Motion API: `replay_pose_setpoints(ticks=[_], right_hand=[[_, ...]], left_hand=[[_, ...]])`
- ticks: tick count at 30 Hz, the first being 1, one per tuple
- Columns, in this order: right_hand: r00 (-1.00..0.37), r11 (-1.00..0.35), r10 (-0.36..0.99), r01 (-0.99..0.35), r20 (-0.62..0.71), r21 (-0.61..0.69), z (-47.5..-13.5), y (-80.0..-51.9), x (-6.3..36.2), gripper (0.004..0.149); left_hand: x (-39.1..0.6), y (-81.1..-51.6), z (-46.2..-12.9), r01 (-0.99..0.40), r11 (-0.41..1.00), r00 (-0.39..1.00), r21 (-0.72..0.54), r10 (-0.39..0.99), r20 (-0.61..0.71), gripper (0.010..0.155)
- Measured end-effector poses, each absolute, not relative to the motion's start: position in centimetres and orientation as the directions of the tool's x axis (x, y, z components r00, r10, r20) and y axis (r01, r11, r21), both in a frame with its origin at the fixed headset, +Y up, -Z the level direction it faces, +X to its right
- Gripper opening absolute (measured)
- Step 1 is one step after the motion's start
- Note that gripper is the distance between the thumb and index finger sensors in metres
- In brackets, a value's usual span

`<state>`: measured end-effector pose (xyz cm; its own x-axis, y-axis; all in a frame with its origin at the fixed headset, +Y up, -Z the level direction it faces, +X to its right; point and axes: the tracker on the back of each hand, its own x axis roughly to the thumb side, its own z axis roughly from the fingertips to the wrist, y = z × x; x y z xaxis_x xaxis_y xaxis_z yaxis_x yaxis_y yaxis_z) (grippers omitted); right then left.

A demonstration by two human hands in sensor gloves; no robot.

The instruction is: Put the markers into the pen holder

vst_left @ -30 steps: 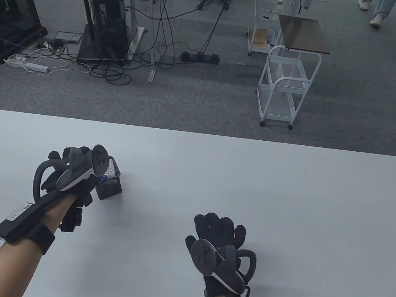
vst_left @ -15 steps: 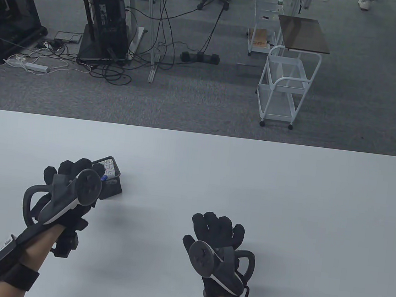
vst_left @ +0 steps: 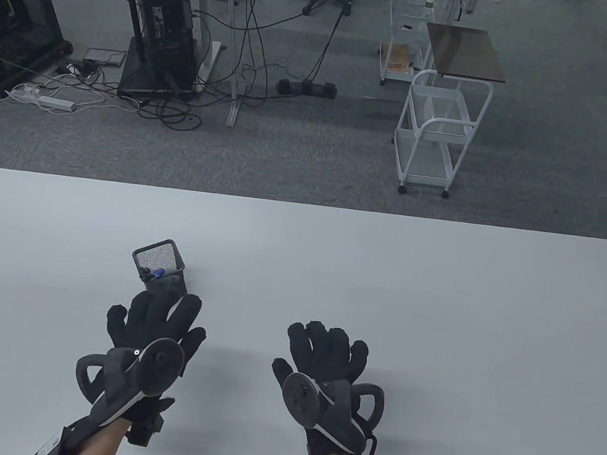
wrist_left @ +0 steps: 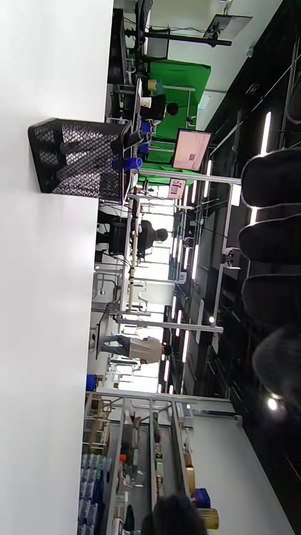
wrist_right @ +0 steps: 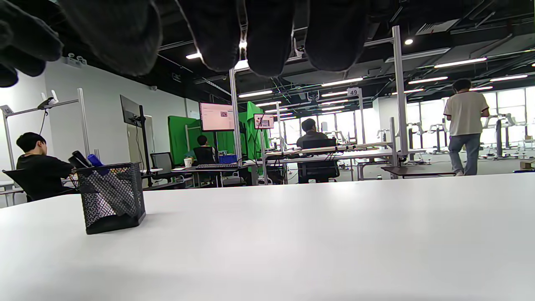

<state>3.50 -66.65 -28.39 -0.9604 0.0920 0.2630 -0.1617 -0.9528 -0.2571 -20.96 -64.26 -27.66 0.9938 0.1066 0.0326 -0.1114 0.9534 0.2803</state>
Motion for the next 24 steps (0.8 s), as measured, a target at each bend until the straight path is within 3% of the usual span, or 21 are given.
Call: replay_pose_setpoints(ticks=[12,24], right_hand=[[-0.949,-0.927,0.035,-0.148,0.313,-0.344,-28.2,-67.4,3.0,0.081],[-0.945,-0.929,0.024,-0.141,0.325,-0.342,-28.1,-67.5,2.7,0.082]], left_hand=[[-18.3,-67.1,-26.3,-0.073,0.933,0.988,0.352,0.019,0.154,0.073],[-18.6,-67.7,-26.8,-0.041,0.930,0.991,0.365,-0.010,0.137,0.073]])
